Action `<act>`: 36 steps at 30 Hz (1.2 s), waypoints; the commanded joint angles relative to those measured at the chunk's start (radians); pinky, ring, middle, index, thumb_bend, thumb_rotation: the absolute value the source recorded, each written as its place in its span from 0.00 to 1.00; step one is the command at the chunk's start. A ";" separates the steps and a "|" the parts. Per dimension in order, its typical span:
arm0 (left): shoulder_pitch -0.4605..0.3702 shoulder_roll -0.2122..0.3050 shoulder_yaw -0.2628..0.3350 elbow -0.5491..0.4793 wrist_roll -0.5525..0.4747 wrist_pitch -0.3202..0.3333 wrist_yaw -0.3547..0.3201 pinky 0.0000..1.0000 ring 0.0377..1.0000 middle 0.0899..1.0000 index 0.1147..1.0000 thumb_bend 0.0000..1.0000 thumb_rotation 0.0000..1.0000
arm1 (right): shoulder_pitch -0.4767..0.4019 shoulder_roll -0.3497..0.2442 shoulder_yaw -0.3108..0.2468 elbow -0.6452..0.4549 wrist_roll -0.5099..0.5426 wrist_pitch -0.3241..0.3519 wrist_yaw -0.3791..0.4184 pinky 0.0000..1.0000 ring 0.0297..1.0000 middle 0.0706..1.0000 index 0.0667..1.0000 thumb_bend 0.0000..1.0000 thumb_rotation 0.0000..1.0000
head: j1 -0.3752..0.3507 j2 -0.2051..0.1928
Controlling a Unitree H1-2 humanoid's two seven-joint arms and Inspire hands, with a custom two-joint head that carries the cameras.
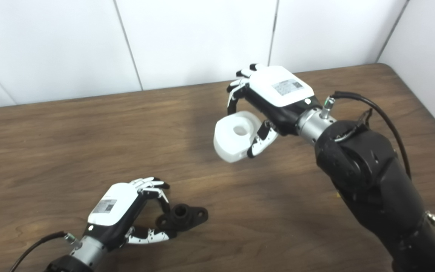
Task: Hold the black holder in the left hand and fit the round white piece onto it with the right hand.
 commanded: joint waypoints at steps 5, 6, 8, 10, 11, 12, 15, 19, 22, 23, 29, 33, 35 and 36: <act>0.018 -0.007 -0.026 0.020 0.014 0.036 -0.070 0.85 0.87 0.79 0.42 0.52 0.05 | -0.050 0.045 -0.005 -0.074 -0.004 -0.028 0.046 1.00 0.93 0.82 0.45 0.52 0.14 | 0.008 0.015; 0.018 -0.008 -0.026 0.019 0.015 0.037 -0.070 0.85 0.87 0.79 0.42 0.52 0.05 | -0.049 0.054 -0.001 -0.078 -0.007 -0.033 0.052 1.00 0.93 0.81 0.45 0.53 0.14 | 0.009 0.018; 0.017 -0.010 -0.025 0.018 0.014 0.037 -0.071 0.85 0.87 0.79 0.42 0.52 0.05 | -0.045 0.073 0.006 -0.087 -0.015 -0.036 0.065 1.00 0.94 0.81 0.45 0.53 0.14 | 0.010 0.022; 0.017 -0.011 -0.025 0.016 0.013 0.037 -0.071 0.85 0.87 0.79 0.42 0.52 0.05 | -0.038 0.091 0.011 -0.092 -0.018 -0.038 0.077 1.00 0.94 0.81 0.45 0.53 0.14 | 0.012 0.027; 0.016 -0.012 -0.025 0.014 0.013 0.039 -0.074 0.85 0.87 0.79 0.42 0.52 0.05 | -0.036 0.096 0.012 -0.093 -0.017 -0.041 0.080 1.00 0.94 0.81 0.45 0.53 0.14 | 0.015 0.032; 0.015 -0.013 -0.025 0.013 0.014 0.041 -0.077 0.85 0.87 0.79 0.42 0.52 0.05 | -0.032 0.103 0.015 -0.092 -0.018 -0.047 0.084 1.00 0.94 0.81 0.44 0.53 0.14 | 0.015 0.032; 0.012 -0.016 -0.025 0.007 0.018 0.047 -0.085 0.85 0.87 0.79 0.42 0.52 0.05 | -0.022 0.123 0.021 -0.094 -0.021 -0.060 0.094 1.00 0.94 0.81 0.45 0.53 0.14 | 0.020 0.041; 0.009 -0.016 -0.031 0.000 0.026 0.054 -0.091 0.85 0.87 0.79 0.42 0.52 0.05 | -0.005 0.144 0.029 -0.094 -0.021 -0.074 0.099 1.00 0.95 0.81 0.45 0.53 0.14 | 0.024 0.047; 0.006 -0.017 -0.035 -0.003 0.029 0.057 -0.093 0.85 0.87 0.78 0.42 0.52 0.05 | 0.006 0.156 0.034 -0.092 -0.015 -0.082 0.105 1.00 0.95 0.82 0.45 0.52 0.14 | 0.027 0.051; 0.006 -0.017 -0.036 -0.004 0.030 0.060 -0.094 0.86 0.87 0.78 0.42 0.52 0.05 | 0.009 0.159 0.034 -0.091 -0.013 -0.084 0.106 1.00 0.96 0.83 0.45 0.52 0.14 | 0.027 0.051; 0.005 -0.026 -0.037 -0.005 0.036 0.070 -0.099 0.85 0.87 0.78 0.42 0.52 0.05 | 0.030 0.183 0.053 -0.069 -0.029 -0.117 0.105 1.00 0.97 0.82 0.45 0.52 0.14 | 0.032 0.052; 0.003 -0.029 -0.039 -0.008 0.040 0.076 -0.105 0.86 0.87 0.79 0.42 0.52 0.05 | 0.036 0.193 0.057 -0.064 -0.028 -0.130 0.105 1.00 0.96 0.81 0.45 0.52 0.14 | 0.031 0.056; 0.002 -0.029 -0.039 -0.005 0.038 0.075 -0.103 0.86 0.87 0.78 0.42 0.52 0.05 | 0.038 0.197 0.058 -0.062 -0.030 -0.139 0.104 1.00 0.96 0.81 0.45 0.52 0.14 | 0.032 0.056; 0.002 -0.030 -0.039 -0.005 0.037 0.074 -0.102 0.86 0.87 0.78 0.42 0.52 0.05 | 0.040 0.198 0.057 -0.061 -0.029 -0.142 0.103 1.00 0.96 0.81 0.45 0.52 0.14 | 0.034 0.057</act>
